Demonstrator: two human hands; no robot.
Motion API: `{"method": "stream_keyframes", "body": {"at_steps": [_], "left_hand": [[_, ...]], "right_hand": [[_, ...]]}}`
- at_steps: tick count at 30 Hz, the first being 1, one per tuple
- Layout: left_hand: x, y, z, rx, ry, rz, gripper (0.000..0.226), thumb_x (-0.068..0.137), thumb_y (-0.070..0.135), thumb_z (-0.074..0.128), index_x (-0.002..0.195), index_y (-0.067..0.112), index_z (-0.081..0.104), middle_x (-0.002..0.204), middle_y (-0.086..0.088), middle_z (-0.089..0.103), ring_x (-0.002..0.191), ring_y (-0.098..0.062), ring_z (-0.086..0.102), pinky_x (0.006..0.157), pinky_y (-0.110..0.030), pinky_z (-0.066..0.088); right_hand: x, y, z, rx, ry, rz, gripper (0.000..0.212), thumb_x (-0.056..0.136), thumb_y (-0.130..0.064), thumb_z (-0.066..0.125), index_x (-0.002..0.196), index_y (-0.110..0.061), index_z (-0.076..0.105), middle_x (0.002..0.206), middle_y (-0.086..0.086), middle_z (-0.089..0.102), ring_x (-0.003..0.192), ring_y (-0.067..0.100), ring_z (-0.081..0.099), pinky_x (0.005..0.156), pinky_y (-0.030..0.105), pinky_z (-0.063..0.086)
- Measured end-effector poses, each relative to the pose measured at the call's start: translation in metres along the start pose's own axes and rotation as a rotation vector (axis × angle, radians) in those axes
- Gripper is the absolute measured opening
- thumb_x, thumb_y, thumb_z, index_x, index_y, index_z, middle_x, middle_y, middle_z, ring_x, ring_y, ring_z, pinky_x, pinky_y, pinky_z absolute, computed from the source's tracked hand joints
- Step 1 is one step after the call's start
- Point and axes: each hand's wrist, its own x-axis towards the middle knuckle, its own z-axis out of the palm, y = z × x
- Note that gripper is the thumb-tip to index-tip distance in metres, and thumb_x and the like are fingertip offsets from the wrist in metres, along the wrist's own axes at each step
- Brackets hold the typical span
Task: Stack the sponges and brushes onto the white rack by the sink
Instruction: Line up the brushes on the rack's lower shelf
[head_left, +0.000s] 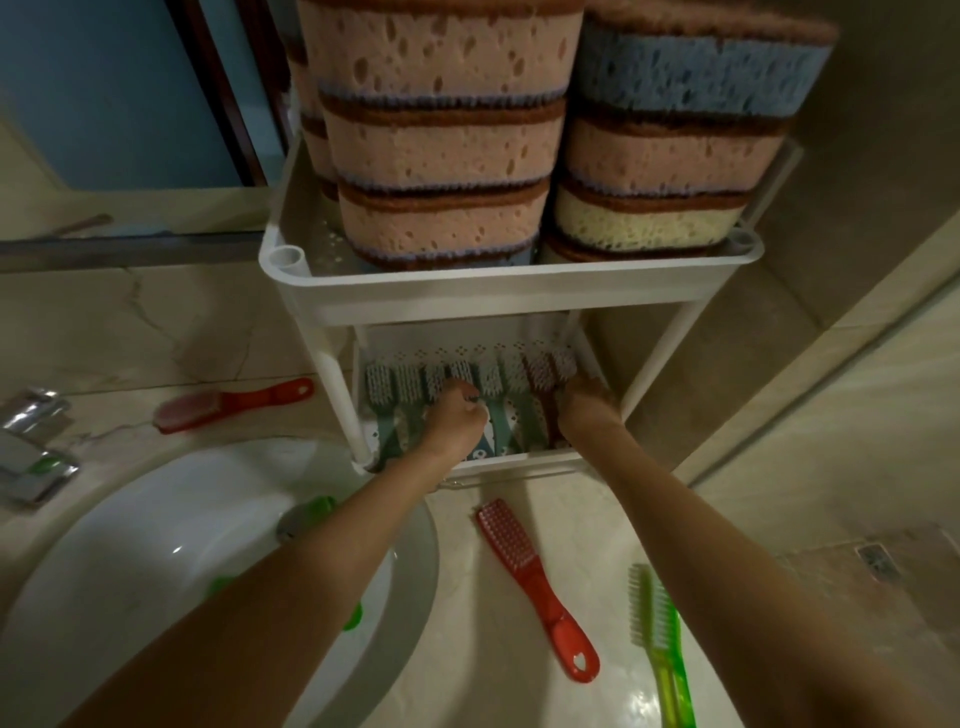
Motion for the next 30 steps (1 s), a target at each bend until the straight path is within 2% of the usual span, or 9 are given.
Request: {"method": "stream_keyframes", "body": {"at_steps": [2,5,10,14,19,22,26,28,30], "left_hand": [[0.001,-0.002,0.000,0.049,-0.011,0.022,0.029,0.094,0.004,0.043,0.122,0.002,0.049,0.101,-0.010,0.053,0.093,-0.023,0.051,0.077,-0.024,0.037],[0.002,-0.006,0.001,0.081,-0.030,0.025,0.030,0.094,0.001,0.041,0.123,0.000,0.048,0.101,-0.011,0.051,0.095,-0.022,0.050,0.076,-0.023,0.036],[0.001,-0.013,-0.002,0.136,-0.047,0.047,0.029,0.094,0.004,0.042,0.122,0.003,0.049,0.114,-0.017,0.056,0.089,-0.021,0.051,0.060,-0.026,0.041],[0.002,-0.016,-0.001,0.159,-0.043,0.039,0.027,0.094,0.005,0.043,0.120,0.003,0.052,0.122,-0.017,0.056,0.107,-0.030,0.055,0.084,-0.032,0.045],[0.000,-0.018,-0.001,0.183,-0.048,0.045,0.027,0.094,0.003,0.041,0.118,0.001,0.053,0.125,-0.019,0.056,0.114,-0.030,0.053,0.094,-0.034,0.044],[-0.011,-0.021,-0.006,0.174,-0.047,0.072,0.027,0.095,0.005,0.040,0.119,0.003,0.052,0.124,-0.018,0.056,0.114,-0.029,0.054,0.094,-0.034,0.044],[-0.048,-0.030,-0.031,0.108,-0.011,0.158,0.024,0.095,0.007,0.044,0.118,0.003,0.052,0.115,-0.013,0.060,0.108,-0.023,0.057,0.085,-0.022,0.041],[-0.071,-0.041,-0.049,0.050,0.020,0.178,0.023,0.094,0.005,0.046,0.115,0.001,0.054,0.106,-0.010,0.061,0.105,-0.023,0.059,0.085,-0.020,0.041],[-0.097,-0.069,-0.073,0.020,0.102,0.138,0.020,0.092,0.004,0.047,0.110,0.003,0.056,0.098,-0.005,0.061,0.102,-0.024,0.060,0.083,-0.020,0.040]], "right_hand": [[0.001,0.000,0.001,-0.042,-0.012,0.002,0.029,0.097,-0.012,0.043,0.122,-0.001,0.051,0.126,0.018,0.055,0.117,0.030,0.054,0.094,0.035,0.046],[-0.001,-0.001,0.003,-0.099,-0.033,-0.018,0.028,0.097,-0.012,0.042,0.120,-0.001,0.054,0.124,0.019,0.057,0.116,0.031,0.056,0.093,0.037,0.048],[-0.004,-0.001,0.003,-0.091,-0.078,-0.047,0.032,0.097,-0.014,0.040,0.124,-0.005,0.052,0.128,0.018,0.054,0.119,0.033,0.053,0.096,0.039,0.046],[-0.009,-0.001,0.004,-0.088,-0.038,-0.020,0.032,0.096,-0.010,0.042,0.126,0.000,0.050,0.130,0.019,0.052,0.122,0.032,0.050,0.098,0.038,0.045],[-0.022,-0.002,0.002,-0.088,0.041,-0.008,0.033,0.094,-0.010,0.047,0.126,-0.003,0.052,0.129,0.017,0.052,0.121,0.032,0.052,0.096,0.039,0.046],[-0.034,-0.005,0.005,0.017,0.129,-0.068,0.027,0.093,-0.009,0.048,0.118,-0.004,0.057,0.123,0.016,0.055,0.114,0.031,0.056,0.093,0.038,0.047],[-0.070,-0.023,0.032,0.352,0.397,-0.319,0.021,0.083,0.001,0.056,0.102,0.001,0.065,0.111,0.021,0.060,0.104,0.035,0.057,0.085,0.040,0.048],[-0.096,-0.040,0.047,0.473,0.425,-0.385,0.018,0.081,0.002,0.057,0.097,0.001,0.065,0.106,0.021,0.061,0.096,0.036,0.059,0.081,0.040,0.049],[-0.124,-0.067,0.065,0.554,0.383,-0.447,0.018,0.081,0.003,0.057,0.097,0.001,0.065,0.104,0.021,0.062,0.090,0.036,0.062,0.078,0.037,0.050]]}}
